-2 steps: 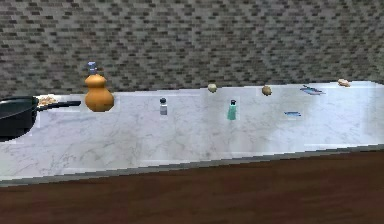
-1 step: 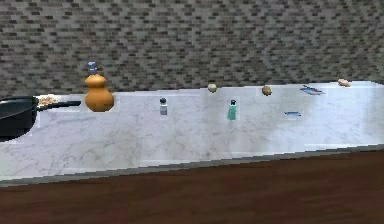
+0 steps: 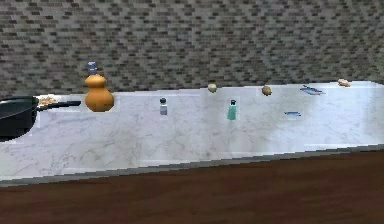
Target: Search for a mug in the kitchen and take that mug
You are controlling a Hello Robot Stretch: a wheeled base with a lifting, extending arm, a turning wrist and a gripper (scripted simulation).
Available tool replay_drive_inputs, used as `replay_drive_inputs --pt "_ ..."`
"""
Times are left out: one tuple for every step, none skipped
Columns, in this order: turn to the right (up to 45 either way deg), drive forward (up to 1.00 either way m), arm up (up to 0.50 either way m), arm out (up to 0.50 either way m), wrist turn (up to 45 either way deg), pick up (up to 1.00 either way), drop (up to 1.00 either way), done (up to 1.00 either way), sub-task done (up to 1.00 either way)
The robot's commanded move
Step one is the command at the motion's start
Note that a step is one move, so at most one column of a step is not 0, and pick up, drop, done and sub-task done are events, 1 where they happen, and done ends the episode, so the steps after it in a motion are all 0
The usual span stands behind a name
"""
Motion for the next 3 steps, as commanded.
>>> replay_drive_inputs --pt "0.0 0.0 0.0 0.0 27.0 0.0 0.0 0.0 0.0" --pt "0.0 0.0 -0.3 0.0 0.0 0.0 0.0 0.0 0.0" --pt "0.0 0.0 0.0 0.0 0.0 1.0 0.0 0.0 0.0"
